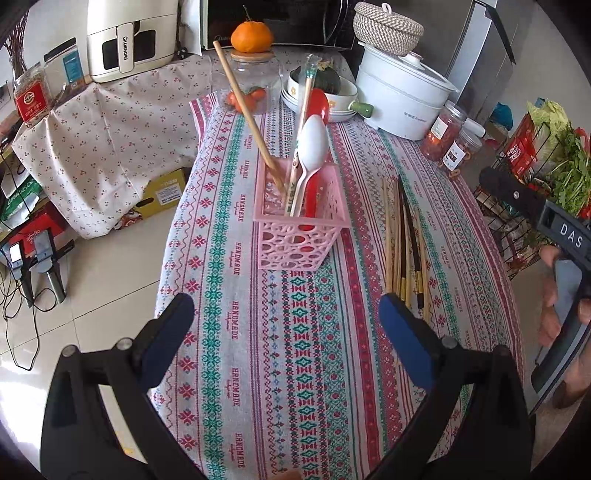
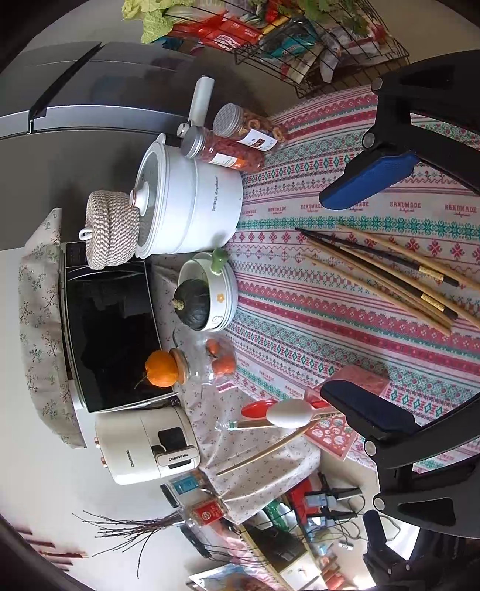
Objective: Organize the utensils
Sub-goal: 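Lower the left tool onto the chopstick pile and grasp a wooden chopstick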
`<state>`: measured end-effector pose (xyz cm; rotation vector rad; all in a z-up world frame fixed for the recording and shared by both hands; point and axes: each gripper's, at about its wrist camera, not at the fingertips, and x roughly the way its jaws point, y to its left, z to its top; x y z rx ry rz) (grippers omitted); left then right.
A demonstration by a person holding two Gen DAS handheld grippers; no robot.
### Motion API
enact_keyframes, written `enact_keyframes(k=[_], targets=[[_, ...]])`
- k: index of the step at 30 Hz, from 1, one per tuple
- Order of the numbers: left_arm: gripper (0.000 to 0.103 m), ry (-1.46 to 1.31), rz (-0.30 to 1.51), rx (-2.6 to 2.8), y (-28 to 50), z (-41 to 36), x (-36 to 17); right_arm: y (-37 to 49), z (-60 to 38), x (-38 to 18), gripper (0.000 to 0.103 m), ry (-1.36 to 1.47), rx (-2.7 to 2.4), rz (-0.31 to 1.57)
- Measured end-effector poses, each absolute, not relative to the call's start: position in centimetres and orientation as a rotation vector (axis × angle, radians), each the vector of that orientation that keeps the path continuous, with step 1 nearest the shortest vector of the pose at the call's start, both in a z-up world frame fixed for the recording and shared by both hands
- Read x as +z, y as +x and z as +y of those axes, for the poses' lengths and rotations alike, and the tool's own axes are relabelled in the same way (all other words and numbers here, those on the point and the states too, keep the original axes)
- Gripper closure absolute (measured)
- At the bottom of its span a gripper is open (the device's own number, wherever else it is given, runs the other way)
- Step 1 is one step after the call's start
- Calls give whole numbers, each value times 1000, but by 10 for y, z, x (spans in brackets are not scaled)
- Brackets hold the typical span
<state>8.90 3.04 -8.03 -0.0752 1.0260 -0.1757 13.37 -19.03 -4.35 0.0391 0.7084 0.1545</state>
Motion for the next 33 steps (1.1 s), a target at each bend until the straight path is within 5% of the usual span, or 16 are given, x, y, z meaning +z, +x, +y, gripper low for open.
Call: enact_keyframes(k=[22, 28, 33], targets=[[4, 182, 1123, -301, 111, -107, -112, 136, -322, -122, 6, 179, -33, 1060], [24, 152, 1170, -299, 154, -133, -120, 149, -340, -141, 6, 214, -47, 1113], [56, 90, 1195, -270, 198, -145, -131, 160, -342, -150, 6, 236, -51, 1136]])
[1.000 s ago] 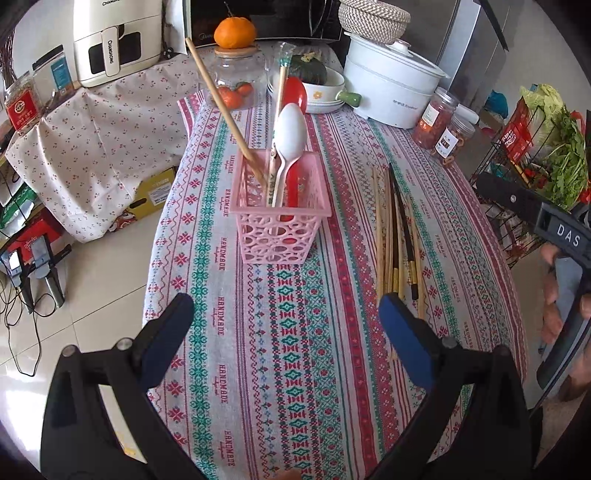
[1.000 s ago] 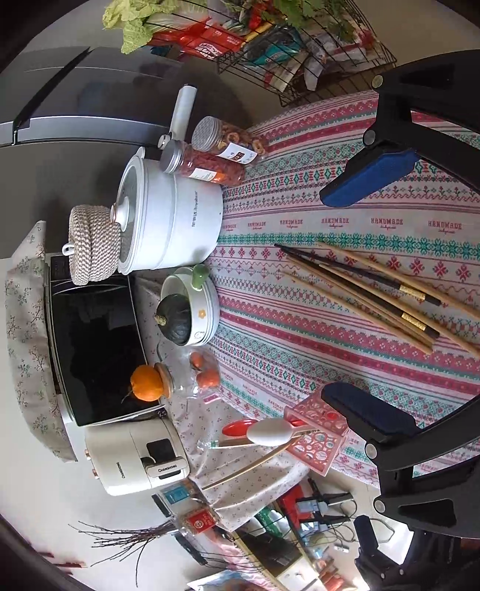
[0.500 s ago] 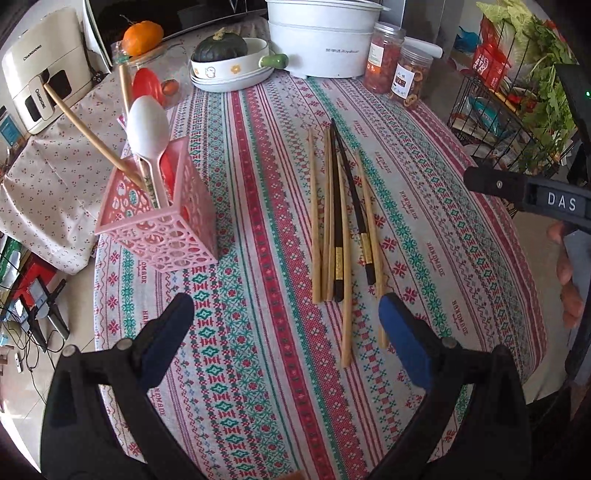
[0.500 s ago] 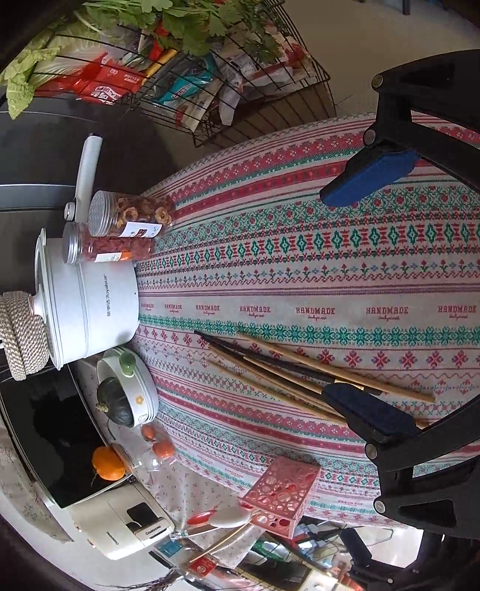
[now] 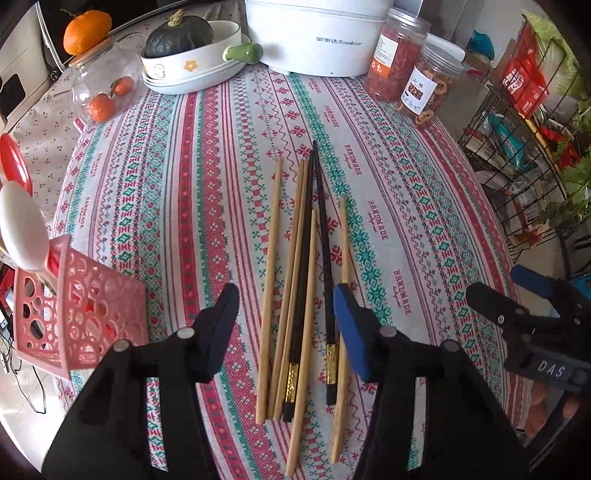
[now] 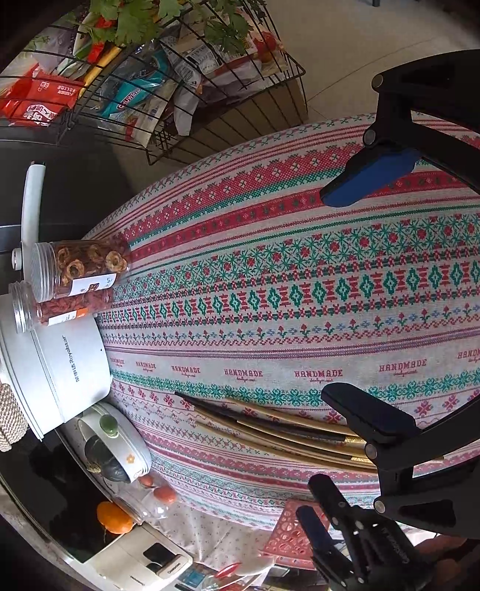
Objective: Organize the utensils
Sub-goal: 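Lower the left tool onto the chopstick pile and grasp a wooden chopstick, then lift the chopstick with the left tool while the right tool grasps another chopstick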
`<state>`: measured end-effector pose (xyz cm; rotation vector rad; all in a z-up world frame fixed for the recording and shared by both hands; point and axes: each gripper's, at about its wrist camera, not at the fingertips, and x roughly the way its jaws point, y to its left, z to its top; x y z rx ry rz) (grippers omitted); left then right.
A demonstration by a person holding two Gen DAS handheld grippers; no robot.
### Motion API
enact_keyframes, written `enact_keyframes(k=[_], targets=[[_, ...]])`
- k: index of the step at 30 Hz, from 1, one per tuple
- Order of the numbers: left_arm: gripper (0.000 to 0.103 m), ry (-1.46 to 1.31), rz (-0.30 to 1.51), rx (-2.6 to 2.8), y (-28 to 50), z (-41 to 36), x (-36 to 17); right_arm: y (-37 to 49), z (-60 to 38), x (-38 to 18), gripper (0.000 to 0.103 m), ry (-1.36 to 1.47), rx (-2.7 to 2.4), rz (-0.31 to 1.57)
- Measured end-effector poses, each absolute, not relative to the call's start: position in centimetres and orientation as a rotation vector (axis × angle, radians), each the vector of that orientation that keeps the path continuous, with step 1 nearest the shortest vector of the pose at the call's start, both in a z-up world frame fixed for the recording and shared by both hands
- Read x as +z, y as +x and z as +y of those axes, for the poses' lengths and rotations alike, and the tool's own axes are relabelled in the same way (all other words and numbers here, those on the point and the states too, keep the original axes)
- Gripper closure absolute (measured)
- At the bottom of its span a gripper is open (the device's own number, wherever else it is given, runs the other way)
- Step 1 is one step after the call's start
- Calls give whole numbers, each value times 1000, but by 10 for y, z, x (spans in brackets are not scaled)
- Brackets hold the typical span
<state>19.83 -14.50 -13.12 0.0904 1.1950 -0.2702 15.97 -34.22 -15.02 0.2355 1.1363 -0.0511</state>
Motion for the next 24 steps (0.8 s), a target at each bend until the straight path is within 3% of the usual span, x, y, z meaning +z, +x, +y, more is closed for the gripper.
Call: enact_keyframes(k=[3, 9, 19, 24], targets=[[71, 52, 1208, -236, 221, -148, -141, 163, -337, -153, 6, 213, -48, 1138], [86, 49, 1212, -196, 254, -157, -162, 171, -332, -154, 6, 216, -8, 1139], [90, 51, 1207, -210, 277, -158, -176, 186, -327, -159, 6, 254, 18, 1128], [96, 94, 1203, -234, 273, -156, -177, 196, -325, -164, 6, 278, 23, 1120]])
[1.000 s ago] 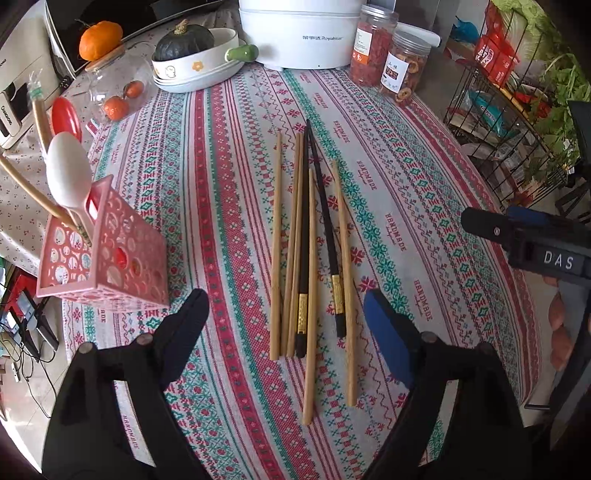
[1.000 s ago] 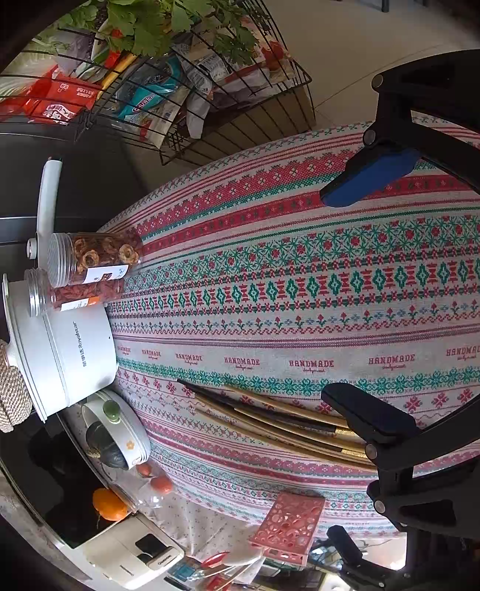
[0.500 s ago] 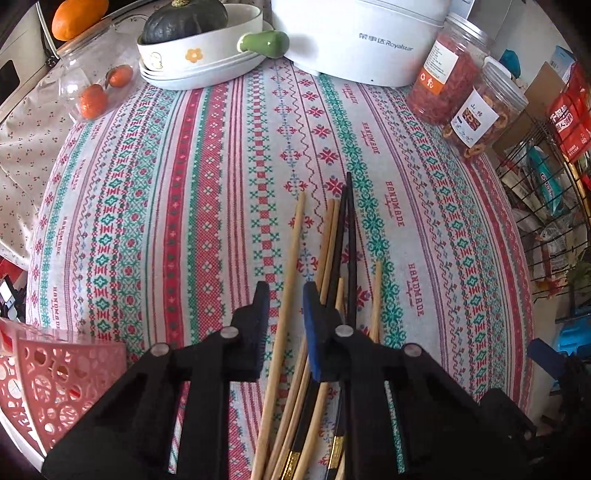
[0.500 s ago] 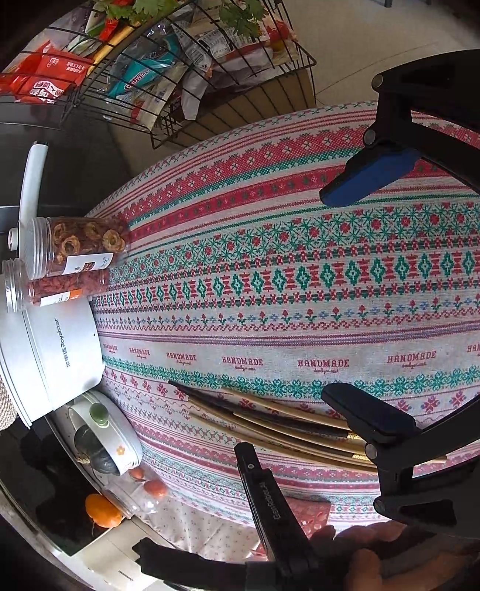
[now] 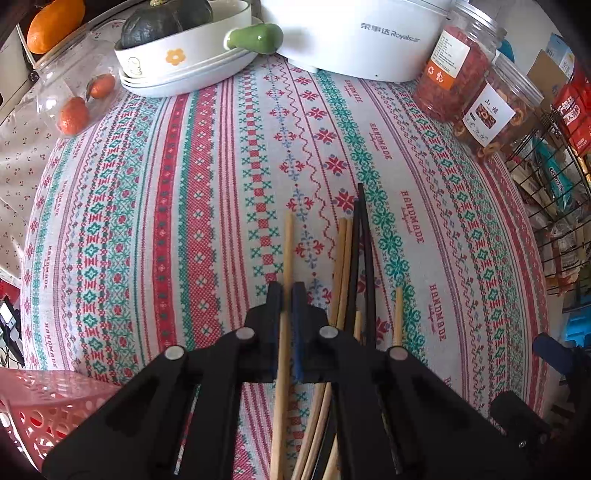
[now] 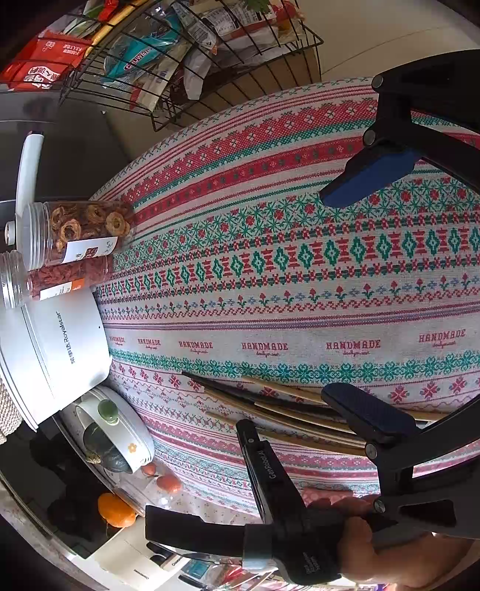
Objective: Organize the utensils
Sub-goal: 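Lift the chopstick with the left tool while the right tool grasps another chopstick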
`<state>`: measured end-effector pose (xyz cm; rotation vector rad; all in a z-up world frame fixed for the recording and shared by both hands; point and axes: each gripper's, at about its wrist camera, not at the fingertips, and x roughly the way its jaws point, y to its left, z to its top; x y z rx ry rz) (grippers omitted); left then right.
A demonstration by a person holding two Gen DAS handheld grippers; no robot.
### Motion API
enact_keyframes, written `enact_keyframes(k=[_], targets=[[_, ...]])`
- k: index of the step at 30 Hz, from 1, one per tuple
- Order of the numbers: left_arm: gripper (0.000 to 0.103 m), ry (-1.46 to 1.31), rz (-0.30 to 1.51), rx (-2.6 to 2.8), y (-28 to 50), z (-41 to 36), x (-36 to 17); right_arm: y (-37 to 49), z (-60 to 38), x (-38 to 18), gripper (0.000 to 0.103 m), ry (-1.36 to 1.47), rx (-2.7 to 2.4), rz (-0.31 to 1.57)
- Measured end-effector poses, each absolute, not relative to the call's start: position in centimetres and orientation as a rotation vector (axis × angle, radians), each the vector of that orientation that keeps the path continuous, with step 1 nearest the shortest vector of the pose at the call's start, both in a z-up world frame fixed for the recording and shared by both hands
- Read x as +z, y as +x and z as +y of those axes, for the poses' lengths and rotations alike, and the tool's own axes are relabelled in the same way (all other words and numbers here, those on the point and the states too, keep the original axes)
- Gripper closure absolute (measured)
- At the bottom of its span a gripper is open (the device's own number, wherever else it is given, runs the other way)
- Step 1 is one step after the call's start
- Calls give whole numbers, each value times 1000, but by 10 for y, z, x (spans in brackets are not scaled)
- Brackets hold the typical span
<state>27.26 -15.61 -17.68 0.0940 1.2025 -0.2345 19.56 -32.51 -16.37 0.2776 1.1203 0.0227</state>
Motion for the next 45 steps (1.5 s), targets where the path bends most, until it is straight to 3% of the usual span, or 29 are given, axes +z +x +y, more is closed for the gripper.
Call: enact_keyframes(k=[5, 13, 18, 21, 29, 39, 45], targets=[[97, 82, 1184, -269, 253, -149, -169, 203, -320, -163, 13, 284, 22, 1105], [97, 126, 1088, -372, 202, -136, -125, 213, -305, -172, 34, 329, 30, 1132], [97, 110, 1053, -412, 174, -113, -100, 222, -296, -181, 59, 347, 38, 1147], [97, 99, 1033, -423, 154, -98, -88, 227, -288, -183, 67, 360, 66, 1142], [97, 25, 1018, -429, 122, -61, -73, 233, -254, -187, 82, 294, 105, 1143], [97, -45, 1012, -384, 105, -31, -77, 232, -216, -189, 93, 64, 33, 1115], [97, -76, 977, -385, 93, -11, -67, 217, -225, -183, 97, 131, 71, 1119]])
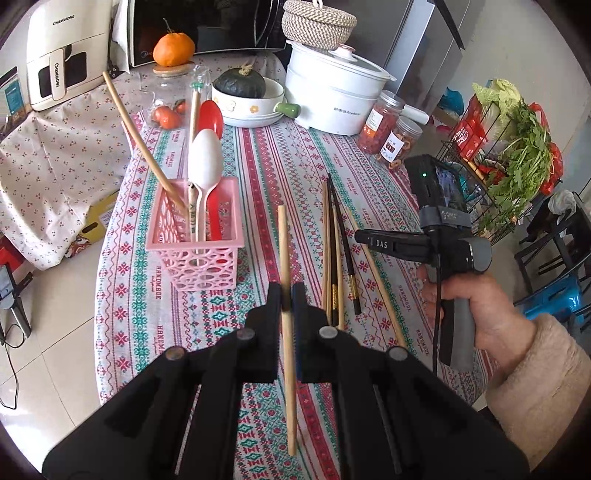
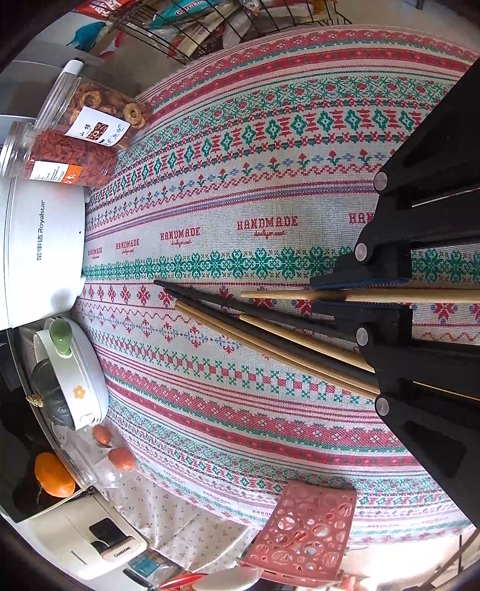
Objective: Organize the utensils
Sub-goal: 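Lift the chopstick with the left tool while the right tool grasps another chopstick, then carry both chopsticks over the pink basket and drop them in with both tools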
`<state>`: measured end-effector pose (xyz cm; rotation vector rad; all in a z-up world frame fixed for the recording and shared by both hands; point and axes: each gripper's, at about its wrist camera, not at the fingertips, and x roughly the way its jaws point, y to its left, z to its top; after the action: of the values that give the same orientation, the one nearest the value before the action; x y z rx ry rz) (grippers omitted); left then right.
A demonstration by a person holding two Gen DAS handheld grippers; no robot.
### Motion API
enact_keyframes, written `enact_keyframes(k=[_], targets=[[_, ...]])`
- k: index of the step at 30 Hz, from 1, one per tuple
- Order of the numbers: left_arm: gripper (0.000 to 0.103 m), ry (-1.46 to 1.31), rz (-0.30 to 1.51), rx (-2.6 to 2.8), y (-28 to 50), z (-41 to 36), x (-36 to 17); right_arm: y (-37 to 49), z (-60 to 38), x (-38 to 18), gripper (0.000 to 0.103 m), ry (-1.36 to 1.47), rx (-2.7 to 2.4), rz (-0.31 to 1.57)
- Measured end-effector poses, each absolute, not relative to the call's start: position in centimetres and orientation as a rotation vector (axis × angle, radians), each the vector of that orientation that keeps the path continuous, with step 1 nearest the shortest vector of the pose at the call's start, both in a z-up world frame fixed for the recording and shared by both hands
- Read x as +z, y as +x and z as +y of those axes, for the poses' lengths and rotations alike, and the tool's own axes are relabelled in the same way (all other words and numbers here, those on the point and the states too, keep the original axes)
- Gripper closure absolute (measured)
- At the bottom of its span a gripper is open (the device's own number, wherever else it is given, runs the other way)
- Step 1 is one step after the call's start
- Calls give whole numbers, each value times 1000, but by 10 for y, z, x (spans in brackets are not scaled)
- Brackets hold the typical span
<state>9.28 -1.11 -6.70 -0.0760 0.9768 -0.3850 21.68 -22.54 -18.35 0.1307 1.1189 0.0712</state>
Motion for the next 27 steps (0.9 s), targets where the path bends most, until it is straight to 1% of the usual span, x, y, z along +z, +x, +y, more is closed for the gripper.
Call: enact_keyframes(k=[11, 16, 23, 27], targets=[[97, -87, 817, -373, 65, 23, -25, 133, -256, -98, 97, 165, 151, 854], [97, -135, 745, -356, 61, 41, -4, 103, -256, -68, 97, 152, 135, 784], [97, -222, 586, -311, 58, 71, 29, 74, -257, -18, 97, 161, 154, 632], [97, -253, 489, -277, 60, 82, 44, 70, -250, 4, 97, 161, 175, 575]])
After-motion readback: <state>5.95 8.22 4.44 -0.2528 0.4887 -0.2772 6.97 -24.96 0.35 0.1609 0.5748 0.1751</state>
